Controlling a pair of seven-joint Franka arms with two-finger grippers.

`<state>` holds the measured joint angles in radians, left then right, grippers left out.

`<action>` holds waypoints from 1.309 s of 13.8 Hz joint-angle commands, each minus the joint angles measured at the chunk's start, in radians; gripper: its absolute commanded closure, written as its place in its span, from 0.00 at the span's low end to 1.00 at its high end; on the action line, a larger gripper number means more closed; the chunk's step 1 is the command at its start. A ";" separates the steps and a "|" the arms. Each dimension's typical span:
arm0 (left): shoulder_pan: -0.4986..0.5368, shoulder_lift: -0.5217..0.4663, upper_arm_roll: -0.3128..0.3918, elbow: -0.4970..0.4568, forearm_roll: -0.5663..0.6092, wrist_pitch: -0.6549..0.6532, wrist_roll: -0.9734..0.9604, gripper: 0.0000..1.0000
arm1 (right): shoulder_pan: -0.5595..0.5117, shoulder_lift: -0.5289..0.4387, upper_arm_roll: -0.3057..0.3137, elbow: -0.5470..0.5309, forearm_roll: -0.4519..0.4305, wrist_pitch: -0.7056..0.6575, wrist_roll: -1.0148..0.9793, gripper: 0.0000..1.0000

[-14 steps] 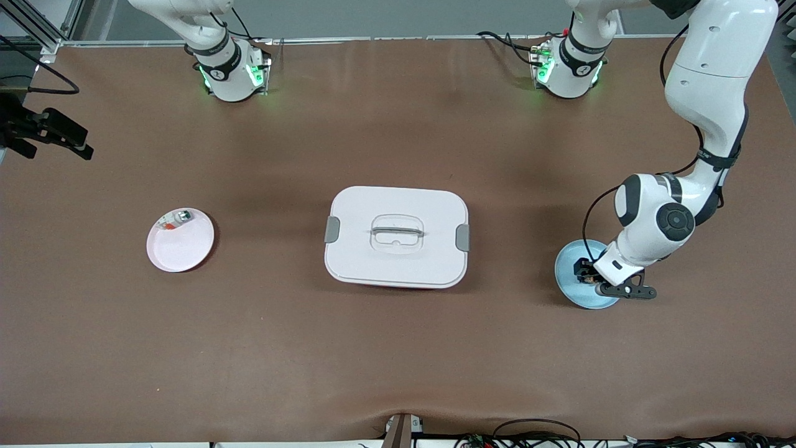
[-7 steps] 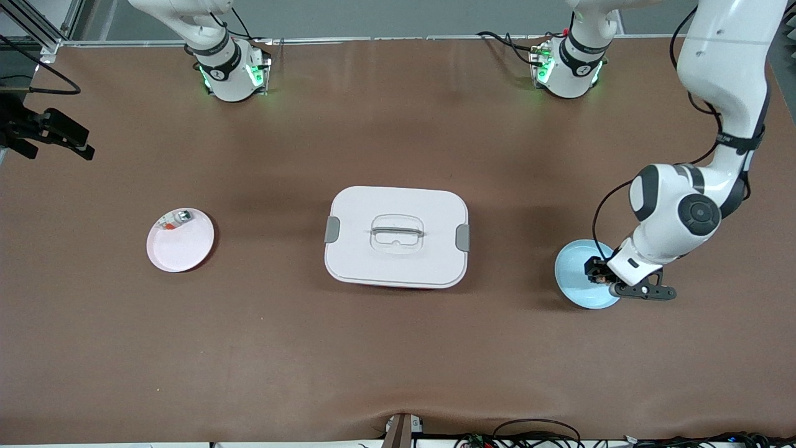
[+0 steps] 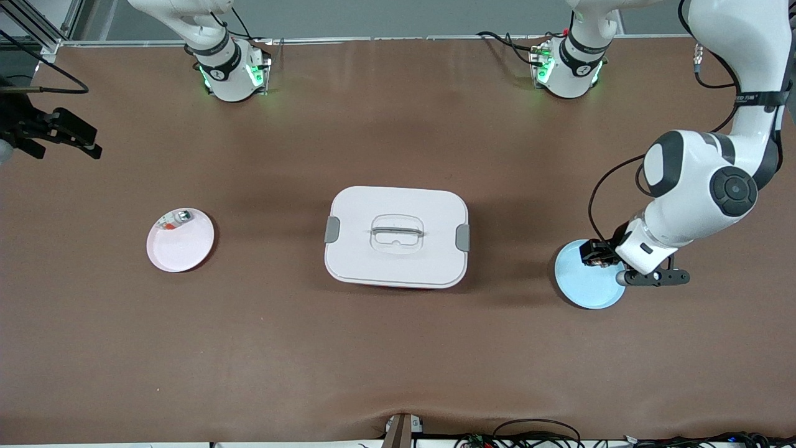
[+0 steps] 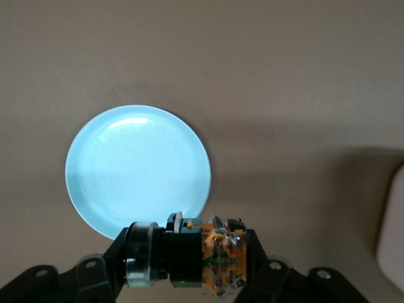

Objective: Transfer orange switch to right arm and place
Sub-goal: 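Carry the switch over the white box while the right gripper approaches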

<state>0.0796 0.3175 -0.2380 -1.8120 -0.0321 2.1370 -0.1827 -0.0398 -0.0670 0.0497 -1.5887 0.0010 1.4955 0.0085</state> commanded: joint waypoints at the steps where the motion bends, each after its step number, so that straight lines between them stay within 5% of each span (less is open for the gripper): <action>1: 0.006 -0.005 -0.070 0.074 -0.029 -0.109 -0.152 1.00 | 0.044 0.003 -0.001 0.013 -0.004 -0.066 0.004 0.00; 8: -0.043 0.038 -0.207 0.209 -0.158 -0.112 -0.585 1.00 | 0.110 -0.079 0.001 -0.098 0.203 -0.120 0.077 0.00; 11: -0.159 0.092 -0.210 0.305 -0.157 -0.112 -0.837 1.00 | 0.158 -0.207 0.001 -0.287 0.269 0.033 0.100 0.00; 13: -0.227 0.132 -0.208 0.368 -0.154 -0.106 -1.005 1.00 | 0.158 -0.272 -0.001 -0.402 0.390 0.121 0.100 0.00; 18: -0.365 0.233 -0.198 0.485 -0.150 -0.059 -1.399 1.00 | 0.214 -0.274 0.016 -0.464 0.531 0.221 0.289 0.00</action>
<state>-0.2421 0.4944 -0.4463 -1.3981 -0.1795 2.0604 -1.4591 0.1357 -0.3158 0.0614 -2.0059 0.4843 1.6591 0.2276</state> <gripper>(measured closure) 0.273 0.000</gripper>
